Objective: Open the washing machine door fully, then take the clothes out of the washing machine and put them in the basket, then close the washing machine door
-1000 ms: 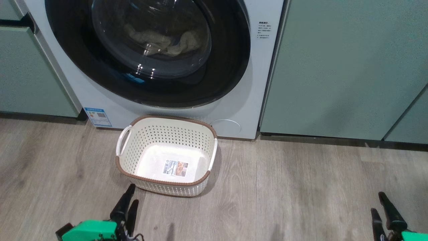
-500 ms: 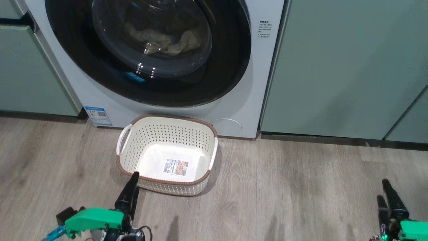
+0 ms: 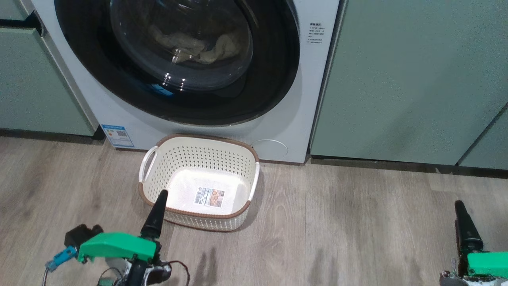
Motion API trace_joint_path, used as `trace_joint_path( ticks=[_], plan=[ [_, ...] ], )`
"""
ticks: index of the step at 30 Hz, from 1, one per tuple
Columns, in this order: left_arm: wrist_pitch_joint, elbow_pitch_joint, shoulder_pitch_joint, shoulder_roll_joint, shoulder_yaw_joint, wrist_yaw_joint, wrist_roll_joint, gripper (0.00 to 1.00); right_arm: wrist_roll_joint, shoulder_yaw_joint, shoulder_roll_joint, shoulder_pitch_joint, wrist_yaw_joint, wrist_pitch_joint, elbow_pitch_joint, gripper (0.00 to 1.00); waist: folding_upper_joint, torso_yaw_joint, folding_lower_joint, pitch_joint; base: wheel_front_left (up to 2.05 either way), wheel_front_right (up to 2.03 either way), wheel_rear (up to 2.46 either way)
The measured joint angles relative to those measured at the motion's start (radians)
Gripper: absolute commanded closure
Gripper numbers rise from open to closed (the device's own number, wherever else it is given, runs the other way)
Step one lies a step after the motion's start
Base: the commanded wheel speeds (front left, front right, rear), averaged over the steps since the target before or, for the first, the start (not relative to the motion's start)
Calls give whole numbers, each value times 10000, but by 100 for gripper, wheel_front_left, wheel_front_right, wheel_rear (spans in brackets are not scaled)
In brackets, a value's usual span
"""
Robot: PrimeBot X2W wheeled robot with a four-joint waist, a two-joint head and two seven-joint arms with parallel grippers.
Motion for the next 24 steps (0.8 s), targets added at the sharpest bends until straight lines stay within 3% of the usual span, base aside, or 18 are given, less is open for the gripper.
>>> trace_joint_path(
  ticks=[15, 24],
  plan=[
    [-385, -403, -407, -2, 44, -2, 2330, 0, -2102, 73, -4, -373, 0, -399, -516, 0, 0, 34, 0, 42, 0, 0, 0],
    [-677, -629, -484, -6, 46, -2, 3940, 0, -4023, 240, -8, -400, 0, -669, -708, 0, 0, 49, 0, 50, 0, 0, 0]
  ],
)
